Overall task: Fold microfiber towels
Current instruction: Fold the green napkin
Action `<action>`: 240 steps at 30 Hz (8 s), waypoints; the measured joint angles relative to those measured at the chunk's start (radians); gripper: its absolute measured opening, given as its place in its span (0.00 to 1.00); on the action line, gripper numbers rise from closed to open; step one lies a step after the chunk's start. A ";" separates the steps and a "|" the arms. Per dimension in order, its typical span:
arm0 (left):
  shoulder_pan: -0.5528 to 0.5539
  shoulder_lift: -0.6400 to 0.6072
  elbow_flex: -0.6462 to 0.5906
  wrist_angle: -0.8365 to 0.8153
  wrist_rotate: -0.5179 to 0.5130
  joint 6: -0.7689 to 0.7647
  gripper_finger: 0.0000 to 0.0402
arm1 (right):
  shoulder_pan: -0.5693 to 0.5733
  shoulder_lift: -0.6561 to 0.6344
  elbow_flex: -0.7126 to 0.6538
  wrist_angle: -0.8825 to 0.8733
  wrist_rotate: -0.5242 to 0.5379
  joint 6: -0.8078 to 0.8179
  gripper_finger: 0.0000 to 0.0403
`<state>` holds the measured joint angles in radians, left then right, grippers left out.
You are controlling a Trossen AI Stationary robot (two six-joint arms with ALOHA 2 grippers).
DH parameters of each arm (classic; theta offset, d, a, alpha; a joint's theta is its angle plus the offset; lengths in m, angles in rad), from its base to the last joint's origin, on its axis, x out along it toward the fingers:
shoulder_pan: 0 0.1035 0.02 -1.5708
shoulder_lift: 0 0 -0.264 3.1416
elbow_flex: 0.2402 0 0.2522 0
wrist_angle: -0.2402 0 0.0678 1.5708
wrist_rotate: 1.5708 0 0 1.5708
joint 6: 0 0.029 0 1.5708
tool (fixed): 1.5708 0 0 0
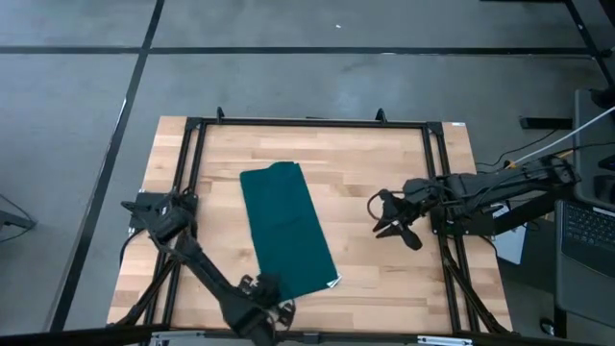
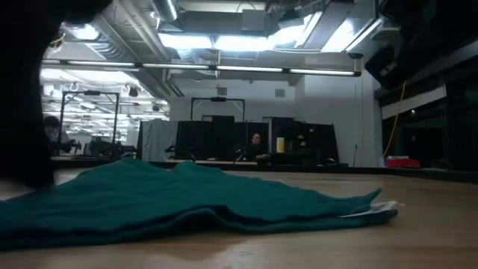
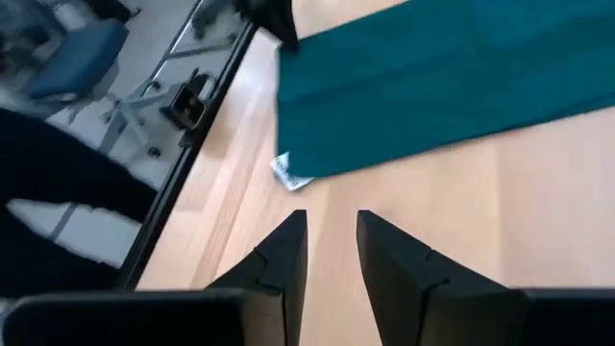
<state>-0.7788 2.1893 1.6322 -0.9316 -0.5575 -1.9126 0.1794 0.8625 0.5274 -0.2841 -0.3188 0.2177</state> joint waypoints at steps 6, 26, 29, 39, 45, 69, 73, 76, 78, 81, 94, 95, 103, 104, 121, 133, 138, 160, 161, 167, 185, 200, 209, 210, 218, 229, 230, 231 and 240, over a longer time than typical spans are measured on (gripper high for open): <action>0.017 -0.035 0.004 0.060 -0.133 0.357 0.02 | 0.096 0.151 0.015 0.145 -0.037 -0.228 0.28; -0.058 -0.155 -0.282 0.322 0.018 0.537 0.18 | 0.163 0.816 0.260 0.496 -0.183 -0.221 0.32; -0.073 -0.152 -0.351 0.416 0.028 0.552 0.20 | 0.172 0.853 0.299 0.497 -0.114 -0.250 0.34; -0.093 -0.192 -0.439 0.550 0.013 0.670 0.21 | 0.143 0.977 0.330 0.463 -0.044 -0.261 0.41; -0.098 -0.197 -0.448 0.562 0.018 0.670 0.21 | 0.150 1.000 0.330 0.456 -0.052 -0.260 0.45; -0.090 -0.199 -0.516 0.685 -0.003 0.700 0.21 | 0.244 1.068 0.350 0.589 0.126 -0.199 0.49; -0.090 -0.198 -0.516 0.682 0.000 0.715 0.21 | 0.264 1.153 0.423 0.596 0.098 -0.196 0.50; -0.090 -0.198 -0.517 0.679 0.002 0.722 0.21 | 0.274 1.199 0.470 0.593 0.095 -0.196 0.48; -0.090 -0.198 -0.517 0.674 0.008 0.720 0.21 | 0.274 1.214 0.479 0.600 0.099 -0.190 0.46; -0.089 -0.198 -0.517 0.664 0.022 0.693 0.19 | 0.274 1.216 0.480 0.590 0.130 -0.179 0.39; -0.118 -0.194 -0.518 0.679 -0.008 0.605 0.01 | 0.279 1.217 0.476 0.591 0.131 -0.049 0.01; -0.125 -0.195 -0.518 0.692 -0.008 0.629 0.01 | 0.283 1.217 0.476 0.591 0.131 -0.044 0.01; -0.147 -0.241 -0.489 0.721 0.110 0.974 0.07 | 0.292 1.217 0.474 0.600 0.120 -0.038 0.04; -0.145 -0.240 -0.489 0.719 0.117 0.983 0.10 | 0.291 1.217 0.474 0.603 0.120 -0.038 0.05; -0.103 -0.168 -0.507 0.779 0.145 0.963 0.51 | 0.276 1.217 0.472 0.617 0.137 0.003 0.31; -0.080 -0.158 -0.505 0.658 0.079 0.775 0.09 | 0.273 1.217 0.471 0.618 0.166 -0.013 0.13; -0.086 -0.156 -0.512 0.715 0.063 0.832 0.04 | 0.272 1.218 0.471 0.618 0.150 -0.008 0.10; -0.108 -0.312 -0.517 0.630 0.119 1.059 0.25 | 0.165 1.223 0.470 0.664 0.175 -0.026 0.30; -0.109 -0.306 -0.517 0.633 0.117 1.066 0.25 | 0.155 1.223 0.470 0.664 0.175 -0.031 0.30; -0.099 -0.236 -0.515 0.638 0.096 1.065 0.25 | 0.124 1.223 0.470 0.664 0.155 -0.031 0.27; -0.017 -0.164 -0.504 0.643 0.113 0.875 0.22 | 0.144 1.224 0.470 0.688 0.135 0.010 0.28; -0.040 -0.152 -0.502 0.615 0.033 0.641 0.01 | 0.149 1.225 0.471 0.671 0.087 0.012 0.10; -0.115 -0.196 -0.505 0.551 -0.041 0.513 0.01 | 0.195 1.211 0.470 0.648 0.041 0.042 0.01; -0.121 -0.204 -0.505 0.546 -0.045 0.506 0.01 | 0.204 1.203 0.469 0.639 0.042 0.046 0.01; -0.147 -0.262 -0.455 0.561 -0.170 0.499 0.00 | 0.271 1.034 0.468 0.548 0.119 0.043 0.00; -0.117 -0.328 -0.434 0.470 -0.349 0.262 0.00 | 0.136 0.950 0.469 0.518 0.169 -0.077 0.00; -0.116 -0.327 -0.434 0.430 -0.350 0.199 0.00 | 0.114 0.950 0.469 0.503 0.168 -0.098 0.00; -0.116 -0.327 -0.429 0.374 -0.351 0.140 0.00 | 0.091 0.950 0.469 0.489 0.158 -0.118 0.00; -0.152 -0.329 -0.306 -0.224 -0.243 -0.317 0.00 | -0.063 0.950 0.469 0.502 0.018 -0.252 0.00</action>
<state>-0.9308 1.8606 1.3264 -1.1553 -0.8010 -2.2298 0.1160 1.8122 0.9968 0.2176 -0.3012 -0.0341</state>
